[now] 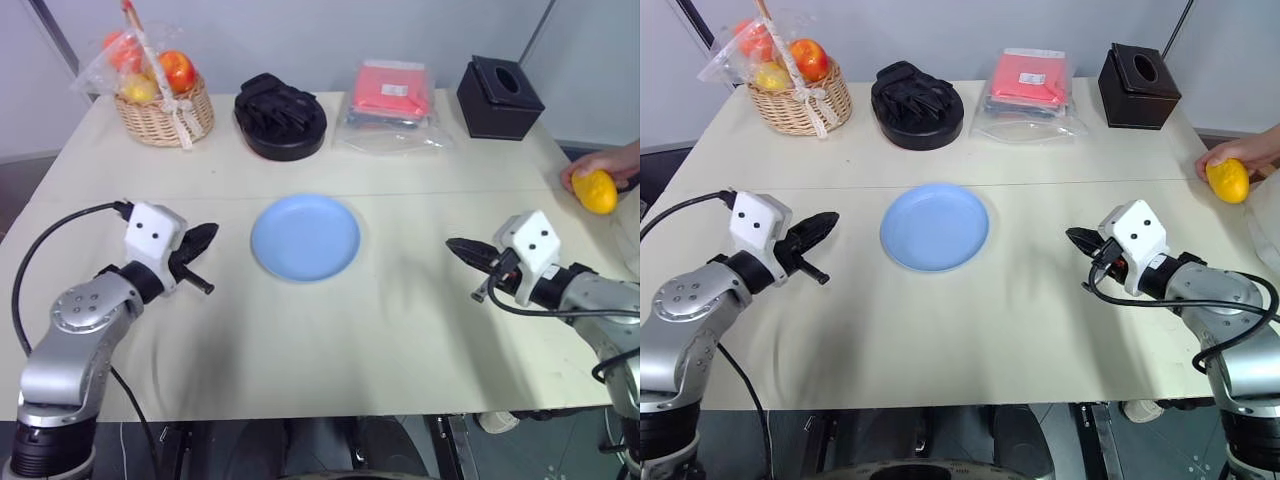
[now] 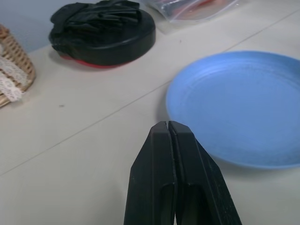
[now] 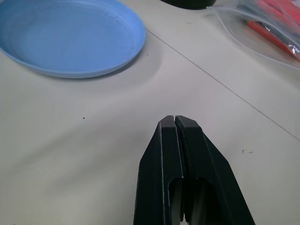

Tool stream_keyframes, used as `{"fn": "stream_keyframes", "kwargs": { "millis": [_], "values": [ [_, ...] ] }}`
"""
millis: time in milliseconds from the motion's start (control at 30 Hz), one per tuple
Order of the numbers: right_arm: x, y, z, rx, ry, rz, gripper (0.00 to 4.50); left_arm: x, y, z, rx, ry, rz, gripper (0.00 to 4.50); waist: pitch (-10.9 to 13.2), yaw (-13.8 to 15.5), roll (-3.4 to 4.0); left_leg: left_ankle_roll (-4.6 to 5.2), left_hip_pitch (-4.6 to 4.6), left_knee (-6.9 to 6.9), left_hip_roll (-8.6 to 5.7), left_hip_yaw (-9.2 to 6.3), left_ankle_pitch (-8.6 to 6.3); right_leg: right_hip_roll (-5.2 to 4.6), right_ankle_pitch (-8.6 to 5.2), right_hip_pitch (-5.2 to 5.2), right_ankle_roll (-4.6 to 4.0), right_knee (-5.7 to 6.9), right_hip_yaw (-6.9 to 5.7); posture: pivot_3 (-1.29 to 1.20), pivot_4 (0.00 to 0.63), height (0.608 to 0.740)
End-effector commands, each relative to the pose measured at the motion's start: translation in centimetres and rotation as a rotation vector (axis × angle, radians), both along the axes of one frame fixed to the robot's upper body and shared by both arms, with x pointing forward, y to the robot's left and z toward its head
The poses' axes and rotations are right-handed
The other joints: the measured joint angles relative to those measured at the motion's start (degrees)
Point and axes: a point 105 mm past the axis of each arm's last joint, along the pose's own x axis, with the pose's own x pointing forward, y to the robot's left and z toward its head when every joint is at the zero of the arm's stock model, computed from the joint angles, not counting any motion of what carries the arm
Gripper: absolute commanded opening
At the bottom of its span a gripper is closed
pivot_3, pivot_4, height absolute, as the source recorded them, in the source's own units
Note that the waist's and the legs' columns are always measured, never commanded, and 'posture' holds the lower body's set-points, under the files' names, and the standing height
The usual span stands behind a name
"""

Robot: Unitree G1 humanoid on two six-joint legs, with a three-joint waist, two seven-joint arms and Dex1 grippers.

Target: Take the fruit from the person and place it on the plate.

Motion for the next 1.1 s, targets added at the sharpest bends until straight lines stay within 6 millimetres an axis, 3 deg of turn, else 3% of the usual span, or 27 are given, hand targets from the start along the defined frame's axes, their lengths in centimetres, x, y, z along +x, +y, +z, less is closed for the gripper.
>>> {"fn": "stream_keyframes", "kwargs": {
  "millis": [33,233,767,1100],
  "values": [
    [-0.2,0.6,1.2,0.007,-0.048,0.018,0.01,-0.3,-0.4,1.4,0.010,-0.064,-0.025,0.03,0.00,0.01,0.00,0.00,0.00,0.00,0.00,0.00,0.00,0.00,0.00,0.00,0.00,0.00,0.00,0.00,0.150,0.740],
    [-0.1,0.8,1.2,0.029,-0.051,0.011,0.01,0.6,0.8,1.9,0.012,-0.088,0.057,0.03,0.00,0.02,0.00,0.00,0.00,0.01,0.00,0.00,0.00,0.02,0.00,0.00,0.00,0.00,0.00,0.00,0.150,0.740],
    [0.2,0.6,2.1,0.107,-0.053,-0.029,0.01,0.5,-0.4,1.6,-0.023,-0.064,-0.009,0.03,0.00,-0.02,0.00,0.00,0.00,0.02,0.00,0.01,0.00,0.02,0.00,-0.01,0.00,0.02,0.00,0.00,0.150,0.740],
    [0.5,1.7,2.9,0.116,-0.066,0.001,0.01,0.6,-0.7,1.8,-0.036,-0.069,-0.014,0.03,0.00,0.00,0.00,0.00,0.00,0.02,0.00,0.00,0.00,0.02,0.00,-0.01,0.00,0.02,0.00,0.00,0.150,0.740]
  ]
}}
